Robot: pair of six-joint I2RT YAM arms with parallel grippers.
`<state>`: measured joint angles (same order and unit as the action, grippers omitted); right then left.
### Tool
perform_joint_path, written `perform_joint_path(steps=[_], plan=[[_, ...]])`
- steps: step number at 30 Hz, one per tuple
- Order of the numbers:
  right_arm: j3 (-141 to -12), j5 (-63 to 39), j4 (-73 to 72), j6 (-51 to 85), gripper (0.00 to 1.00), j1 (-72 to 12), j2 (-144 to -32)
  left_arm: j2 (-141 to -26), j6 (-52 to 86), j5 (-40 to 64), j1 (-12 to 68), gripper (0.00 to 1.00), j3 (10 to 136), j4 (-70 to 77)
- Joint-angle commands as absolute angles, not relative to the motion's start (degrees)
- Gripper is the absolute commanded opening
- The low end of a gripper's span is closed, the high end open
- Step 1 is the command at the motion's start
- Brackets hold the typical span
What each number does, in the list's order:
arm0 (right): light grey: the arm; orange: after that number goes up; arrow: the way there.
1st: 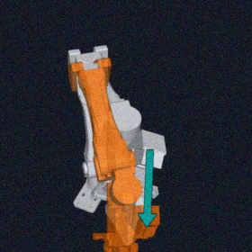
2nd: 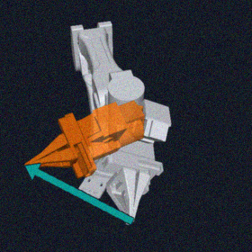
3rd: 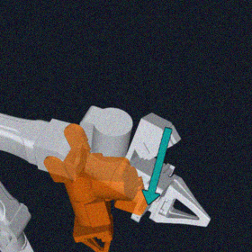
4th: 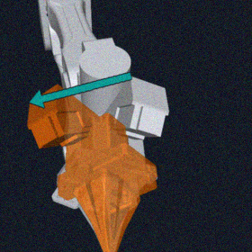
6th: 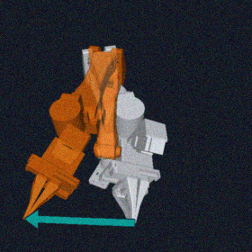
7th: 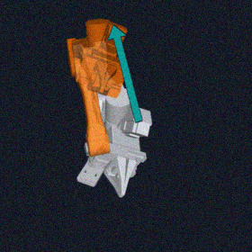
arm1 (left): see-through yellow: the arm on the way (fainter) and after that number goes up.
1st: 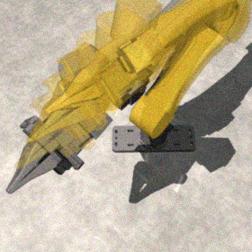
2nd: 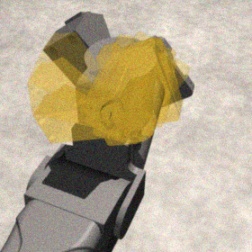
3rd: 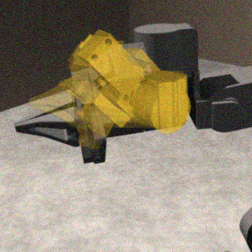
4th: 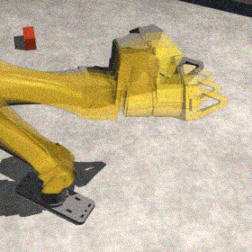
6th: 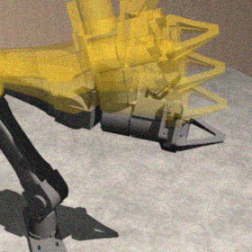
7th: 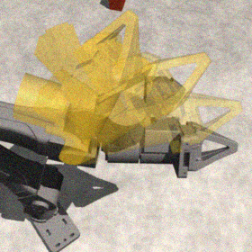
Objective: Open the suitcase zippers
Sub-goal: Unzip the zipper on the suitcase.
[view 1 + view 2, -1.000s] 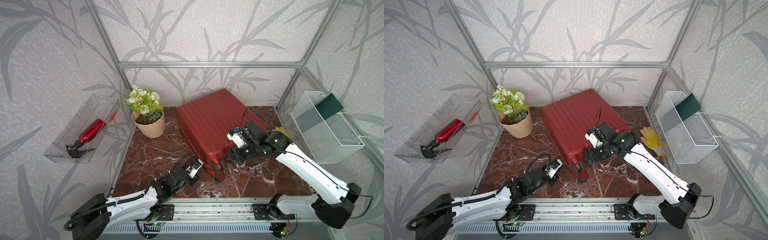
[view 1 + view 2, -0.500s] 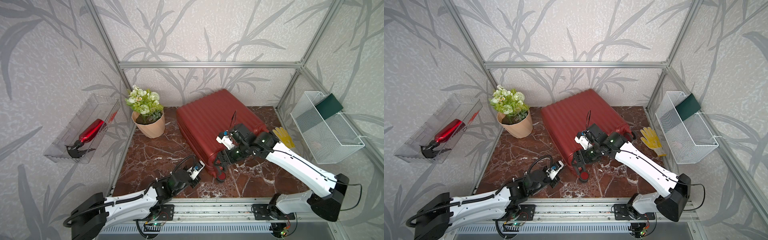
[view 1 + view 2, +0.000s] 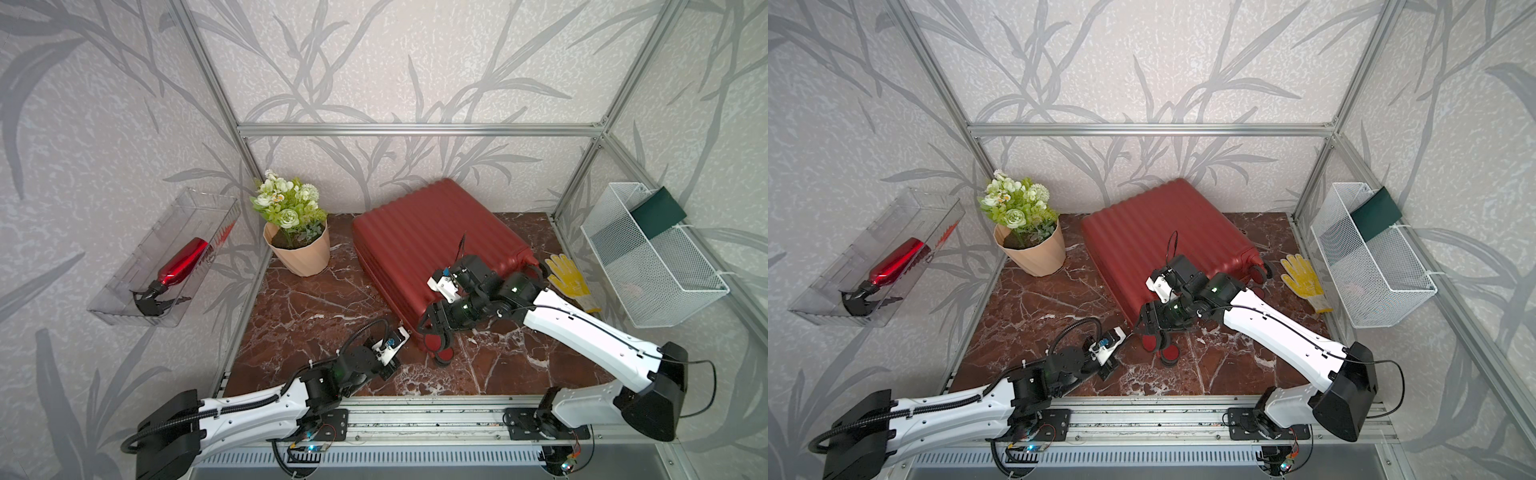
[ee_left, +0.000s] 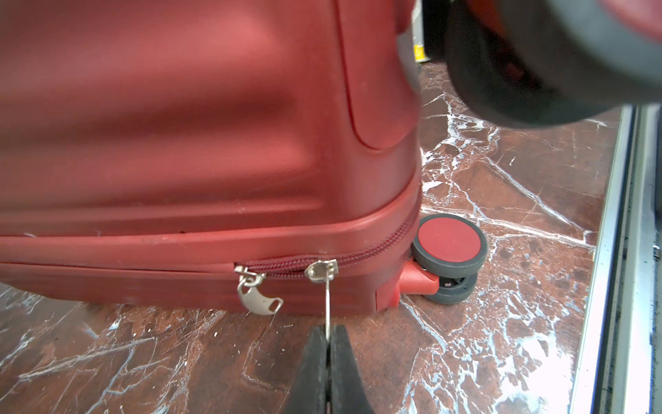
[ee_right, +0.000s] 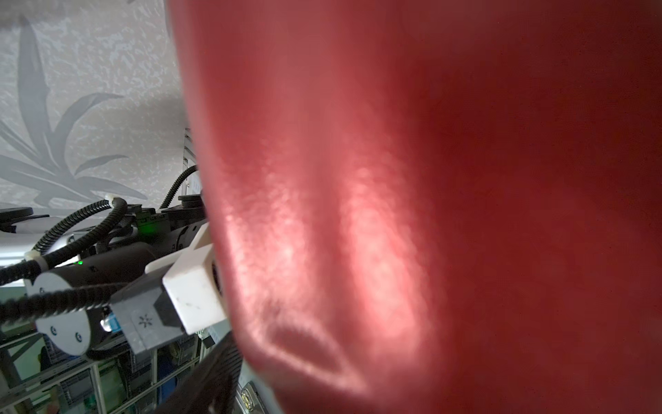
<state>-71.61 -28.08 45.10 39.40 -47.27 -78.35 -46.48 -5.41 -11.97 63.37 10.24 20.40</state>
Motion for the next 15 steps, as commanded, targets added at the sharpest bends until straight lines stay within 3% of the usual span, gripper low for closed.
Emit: perform_joint_path(steps=[1,15], plan=[[-71.7,-26.8,36.6,42.7,0.73,-47.6,-79.8,-45.8,-7.1,-8.9,65.2,0.00,10.1,25.7],[-72.6,-25.0,34.8,46.3,0.73,-48.2,-80.9,-51.0,-7.9,-11.8,67.9,0.00,11.3,28.3]])
